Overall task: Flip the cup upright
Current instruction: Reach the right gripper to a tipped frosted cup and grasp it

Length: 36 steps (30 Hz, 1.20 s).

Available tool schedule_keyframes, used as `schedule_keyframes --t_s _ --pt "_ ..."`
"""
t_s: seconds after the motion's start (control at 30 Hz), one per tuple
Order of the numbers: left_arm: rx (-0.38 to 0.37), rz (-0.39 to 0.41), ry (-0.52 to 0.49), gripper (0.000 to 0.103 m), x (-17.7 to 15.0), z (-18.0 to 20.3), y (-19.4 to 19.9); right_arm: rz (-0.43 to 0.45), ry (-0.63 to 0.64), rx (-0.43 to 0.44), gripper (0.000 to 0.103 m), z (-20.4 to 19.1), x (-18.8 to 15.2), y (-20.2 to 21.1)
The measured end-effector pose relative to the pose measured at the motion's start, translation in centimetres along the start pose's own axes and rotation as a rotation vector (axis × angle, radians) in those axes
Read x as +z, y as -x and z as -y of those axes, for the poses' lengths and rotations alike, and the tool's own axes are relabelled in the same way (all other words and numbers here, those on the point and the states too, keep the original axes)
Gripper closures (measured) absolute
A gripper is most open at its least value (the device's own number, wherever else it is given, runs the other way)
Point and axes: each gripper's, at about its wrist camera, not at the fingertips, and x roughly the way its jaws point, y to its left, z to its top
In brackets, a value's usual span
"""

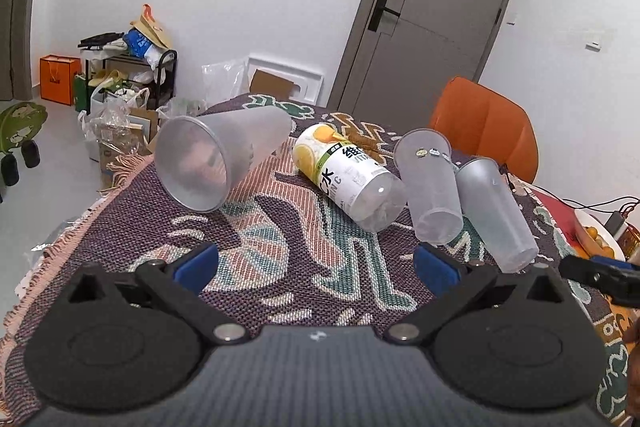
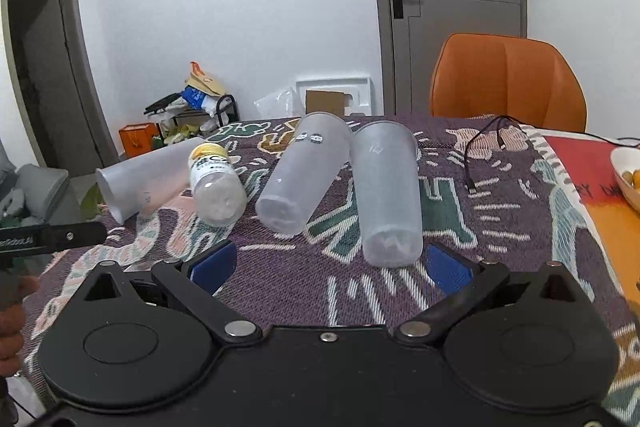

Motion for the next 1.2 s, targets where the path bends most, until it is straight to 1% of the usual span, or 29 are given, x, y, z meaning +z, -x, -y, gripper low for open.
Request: schedule_keyframes --t_s 0.07,0.2,0.3,0.43,0.77,0.87,0.93,1.0,1.13,1.17,1.2 --pt "0.002 -0.01 -0.003 0.0 0.2 0.1 -0.5 -0.011 0.005 -0.012 0.002 0.2 0.6 -0.9" --pt "0.014 -0.02 -0.002 0.0 0.5 0.1 -1.5 -0.031 0.007 -0.022 0.007 0.8 1.6 -2.8" --pt "0.022 -0.031 0.005 0.0 0.8 0.1 -2.2 -0.045 0.001 -0.025 0.008 1.2 2.0 -4.0" --pt "0.034 -0.048 0.007 0.0 0.8 0.3 -3.4 -0.071 -0.004 -0.021 0.009 1.7 2.0 -5.5" --pt "0.026 -0.084 0.007 0.0 1.1 1.3 -5.9 -0.123 -0.033 -0.032 0.01 3.2 1.7 -8.4" --pt "0.023 -0.093 0.009 0.0 1.1 1.3 -6.5 -0.142 -0.013 -0.026 0.015 3.0 1.5 -9.3" --pt "0.026 -0.099 0.013 0.0 1.1 1.2 -6.7 -0.152 0.0 -0.032 0.015 2.8 1.5 -10.0" --pt "0.028 -0.105 0.017 0.0 0.9 1.0 -6.8 -0.164 0.0 -0.039 0.018 2.8 1.4 -10.6" --pt "0.038 -0.104 0.019 0.0 0.9 0.5 -6.4 -0.17 -0.003 -0.054 0.019 2.9 1.4 -11.4" --pt "0.041 -0.104 0.023 0.0 0.9 0.4 -6.3 -0.165 -0.003 -0.053 0.021 2.9 1.4 -11.4" --pt "0.043 -0.102 0.028 0.0 0.9 0.2 -6.2 -0.161 -0.002 -0.052 0.029 2.9 1.5 -11.5"
